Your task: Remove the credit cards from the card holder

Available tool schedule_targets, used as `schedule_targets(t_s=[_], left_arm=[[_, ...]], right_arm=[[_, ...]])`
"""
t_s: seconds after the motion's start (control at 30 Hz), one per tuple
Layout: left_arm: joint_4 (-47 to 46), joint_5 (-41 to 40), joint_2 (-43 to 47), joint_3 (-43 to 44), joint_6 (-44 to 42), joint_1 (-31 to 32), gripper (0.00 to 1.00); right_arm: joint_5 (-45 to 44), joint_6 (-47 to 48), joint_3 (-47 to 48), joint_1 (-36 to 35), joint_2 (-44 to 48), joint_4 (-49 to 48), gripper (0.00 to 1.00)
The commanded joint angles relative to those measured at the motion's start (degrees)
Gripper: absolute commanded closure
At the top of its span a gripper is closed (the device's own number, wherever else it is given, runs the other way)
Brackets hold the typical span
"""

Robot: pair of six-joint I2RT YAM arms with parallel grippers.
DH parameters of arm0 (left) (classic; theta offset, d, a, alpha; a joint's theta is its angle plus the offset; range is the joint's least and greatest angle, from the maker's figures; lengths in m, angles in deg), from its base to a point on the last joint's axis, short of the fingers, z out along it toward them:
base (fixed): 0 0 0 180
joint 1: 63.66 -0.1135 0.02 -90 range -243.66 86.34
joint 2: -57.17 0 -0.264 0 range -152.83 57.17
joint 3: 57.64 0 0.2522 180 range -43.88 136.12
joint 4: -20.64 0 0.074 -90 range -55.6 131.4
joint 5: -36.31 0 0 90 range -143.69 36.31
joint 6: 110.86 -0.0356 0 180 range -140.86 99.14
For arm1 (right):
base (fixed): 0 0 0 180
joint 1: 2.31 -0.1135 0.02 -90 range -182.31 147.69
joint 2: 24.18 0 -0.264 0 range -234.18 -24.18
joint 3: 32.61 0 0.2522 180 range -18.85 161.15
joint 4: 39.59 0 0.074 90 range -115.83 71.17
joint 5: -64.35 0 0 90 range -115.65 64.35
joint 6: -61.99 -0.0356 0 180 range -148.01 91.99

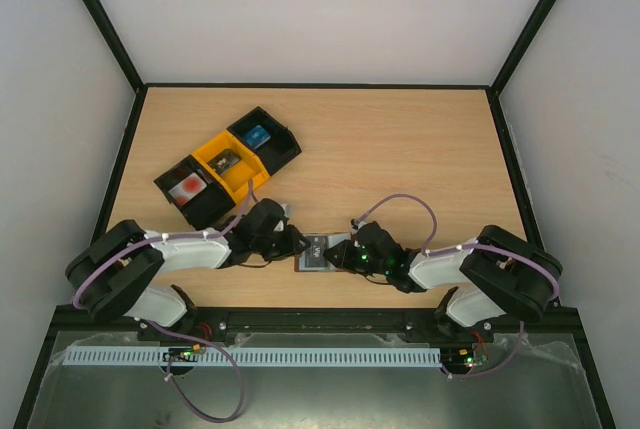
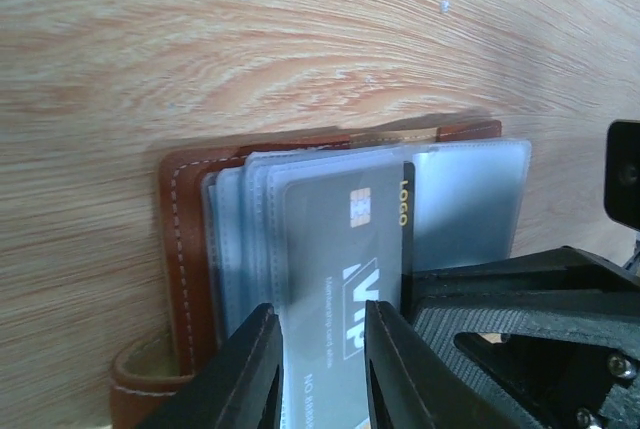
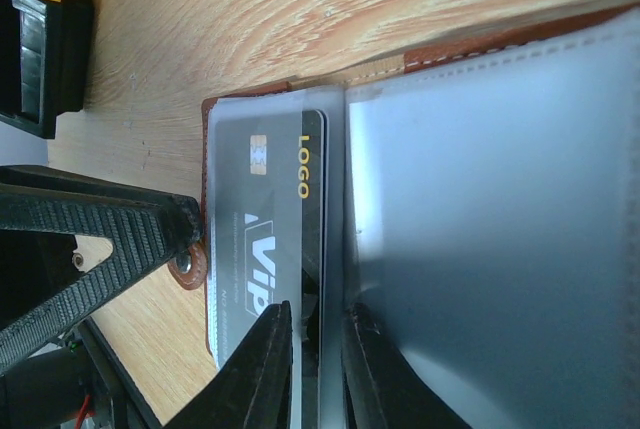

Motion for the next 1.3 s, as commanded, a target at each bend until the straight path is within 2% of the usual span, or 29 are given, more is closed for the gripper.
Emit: schedule_targets(t_s=[0.0, 0.13, 0.23, 0.4, 0.5, 0.63, 1.27], left_arm=[[3.3, -1.6, 0.5, 0.9, -0.7, 0.2, 0.74], [-1.1, 1.4, -2.4, -0.3, -0.6, 0.2, 0.76], [-3.2, 3.0, -4.7, -0.7, 0.1, 0.2, 0.84], [-1.7, 1.5, -4.5, -1.1, 0.4, 0.2, 0.97], [-0.8, 0.9, -4.2, -1.3, 0.2, 0.3, 0.97], [-1.0, 0.5, -4.8, -2.1, 0.3, 0.2, 0.97], [0.7, -0.6, -5.9, -2.3, -1.0, 0.3, 0.97]], right_arm=[[-0.4, 0.3, 0.7, -0.2, -0.5, -0.6, 0.85], [-0.3, 0.3, 0.9, -0.2, -1.1, -0.9, 0.85], [-0.3, 0.4, 1.0, -0.2, -1.7, -1.2, 0.85], [-0.2, 0.2, 1.1, -0.2, -2.2, -1.8, 0.86], [-0.3, 0.2, 1.1, -0.2, -2.2, -1.9, 0.88], [-0.2, -0.1, 0.5, -0.2, -2.6, -3.4, 0.97], [1.3, -0.7, -3.4, 0.3, -0.6, -6.2, 0.98]])
